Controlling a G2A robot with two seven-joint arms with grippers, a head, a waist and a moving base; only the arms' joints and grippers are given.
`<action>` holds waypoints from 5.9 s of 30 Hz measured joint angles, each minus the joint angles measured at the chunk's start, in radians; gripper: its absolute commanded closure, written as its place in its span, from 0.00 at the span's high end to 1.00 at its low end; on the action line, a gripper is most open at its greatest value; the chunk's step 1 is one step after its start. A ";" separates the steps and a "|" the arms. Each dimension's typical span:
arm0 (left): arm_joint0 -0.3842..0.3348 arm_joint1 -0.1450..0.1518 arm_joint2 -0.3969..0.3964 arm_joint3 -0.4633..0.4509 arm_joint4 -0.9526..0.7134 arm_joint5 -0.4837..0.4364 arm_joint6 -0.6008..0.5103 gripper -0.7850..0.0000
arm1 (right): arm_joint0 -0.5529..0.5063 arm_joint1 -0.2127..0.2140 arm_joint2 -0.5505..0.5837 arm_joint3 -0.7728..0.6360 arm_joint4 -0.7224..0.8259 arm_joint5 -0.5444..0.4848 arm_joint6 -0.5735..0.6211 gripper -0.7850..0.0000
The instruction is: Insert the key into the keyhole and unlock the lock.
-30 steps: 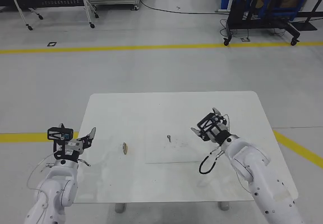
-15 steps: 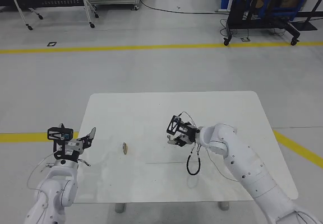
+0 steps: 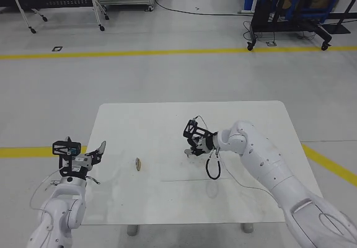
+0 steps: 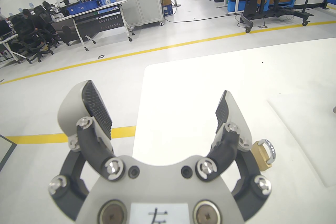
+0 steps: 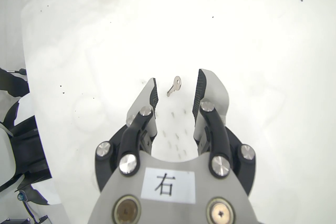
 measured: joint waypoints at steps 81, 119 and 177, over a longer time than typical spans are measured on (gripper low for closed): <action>-0.207 0.038 0.163 0.068 -1.093 -0.779 -0.771 1.00 | -0.193 0.113 -0.010 -0.217 0.126 -0.230 -0.900 0.00; -0.575 0.017 0.479 0.527 -1.823 -0.799 -1.021 0.44 | -0.120 0.097 -0.159 -0.133 0.994 -0.230 -0.412 0.00; -0.606 0.025 0.519 0.585 -1.863 -0.835 -0.985 0.06 | -0.164 0.038 -0.056 -0.096 0.962 -0.230 -0.285 0.00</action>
